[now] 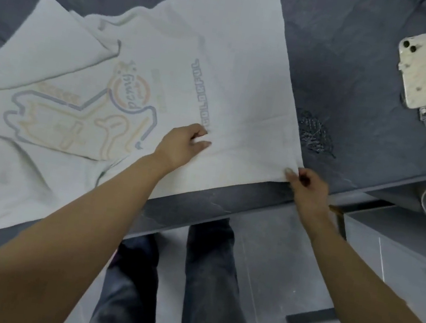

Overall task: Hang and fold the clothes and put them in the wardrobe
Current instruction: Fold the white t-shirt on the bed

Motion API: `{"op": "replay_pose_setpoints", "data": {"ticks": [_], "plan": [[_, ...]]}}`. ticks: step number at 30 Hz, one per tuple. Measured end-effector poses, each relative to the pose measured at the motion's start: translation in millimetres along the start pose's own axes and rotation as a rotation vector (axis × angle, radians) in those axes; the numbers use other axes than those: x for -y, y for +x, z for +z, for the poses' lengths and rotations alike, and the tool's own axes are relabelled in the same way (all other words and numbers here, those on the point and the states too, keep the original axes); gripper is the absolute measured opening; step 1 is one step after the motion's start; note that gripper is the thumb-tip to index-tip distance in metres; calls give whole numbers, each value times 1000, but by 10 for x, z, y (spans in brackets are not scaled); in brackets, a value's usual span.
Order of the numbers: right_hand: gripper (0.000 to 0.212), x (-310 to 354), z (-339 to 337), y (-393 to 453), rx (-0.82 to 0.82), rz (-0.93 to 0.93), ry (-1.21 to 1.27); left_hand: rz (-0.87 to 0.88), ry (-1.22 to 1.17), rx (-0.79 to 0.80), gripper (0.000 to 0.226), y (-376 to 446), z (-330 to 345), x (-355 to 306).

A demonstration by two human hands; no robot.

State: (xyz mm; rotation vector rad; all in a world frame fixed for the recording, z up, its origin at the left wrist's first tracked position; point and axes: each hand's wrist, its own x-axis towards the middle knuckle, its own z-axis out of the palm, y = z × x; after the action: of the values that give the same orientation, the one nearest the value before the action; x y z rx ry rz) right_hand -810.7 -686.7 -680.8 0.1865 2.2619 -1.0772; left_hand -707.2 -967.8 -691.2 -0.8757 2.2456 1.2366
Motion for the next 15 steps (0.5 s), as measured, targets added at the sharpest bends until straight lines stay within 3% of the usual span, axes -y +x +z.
{"op": "replay_pose_setpoints", "data": {"ticks": [5, 8, 11, 13, 15], "plan": [[25, -108, -211, -38, 72, 30, -148, -40, 5, -51, 13, -60, 80, -99], [20, -65, -103, -84, -51, -50, -277, 114, 228, -233, 25, -166, 168, -110], [34, 30, 101, -161, -220, -437, -527, 296, 344, -491, 38, -324, 304, -84], [43, 115, 352, -154, -43, -733, -633, 461, 371, -515, 34, -415, 450, -22], [50, 186, 615, -80, 223, -916, -768, 502, 484, -460, 38, -481, 576, 124]]}}
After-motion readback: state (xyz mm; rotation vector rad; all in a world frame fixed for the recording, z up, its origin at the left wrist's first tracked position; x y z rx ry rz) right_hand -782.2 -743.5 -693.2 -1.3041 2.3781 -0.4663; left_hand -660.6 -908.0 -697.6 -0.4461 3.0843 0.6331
